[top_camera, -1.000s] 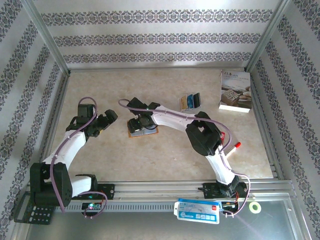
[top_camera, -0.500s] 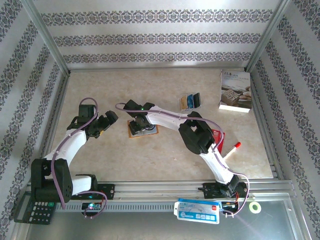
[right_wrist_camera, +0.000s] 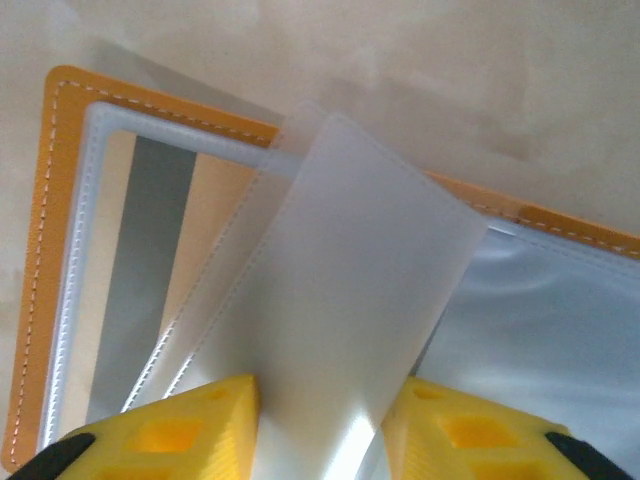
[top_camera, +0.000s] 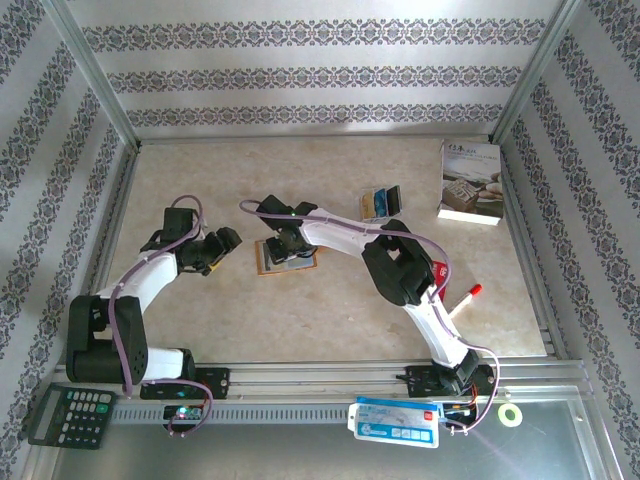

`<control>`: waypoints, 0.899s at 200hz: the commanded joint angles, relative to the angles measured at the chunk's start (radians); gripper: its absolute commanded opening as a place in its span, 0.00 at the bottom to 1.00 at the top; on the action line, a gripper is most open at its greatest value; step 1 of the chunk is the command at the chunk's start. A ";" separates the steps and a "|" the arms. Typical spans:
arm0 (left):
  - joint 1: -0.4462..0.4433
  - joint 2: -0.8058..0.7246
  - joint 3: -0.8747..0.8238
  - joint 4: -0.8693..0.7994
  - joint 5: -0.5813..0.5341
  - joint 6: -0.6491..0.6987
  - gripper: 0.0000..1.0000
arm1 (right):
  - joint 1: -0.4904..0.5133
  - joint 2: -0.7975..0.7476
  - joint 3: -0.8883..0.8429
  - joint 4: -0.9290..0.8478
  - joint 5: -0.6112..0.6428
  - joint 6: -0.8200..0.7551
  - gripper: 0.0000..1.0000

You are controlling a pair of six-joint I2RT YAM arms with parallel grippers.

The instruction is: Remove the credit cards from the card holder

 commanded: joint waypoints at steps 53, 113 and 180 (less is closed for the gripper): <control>-0.105 0.086 0.044 0.103 0.097 -0.027 0.41 | -0.027 0.029 -0.106 -0.007 -0.045 0.012 0.33; -0.184 0.171 0.017 0.264 0.108 -0.114 0.30 | -0.031 0.010 -0.127 0.026 -0.072 0.023 0.32; -0.218 0.271 0.015 0.266 0.017 -0.105 0.17 | -0.038 -0.016 -0.135 0.028 -0.088 0.042 0.31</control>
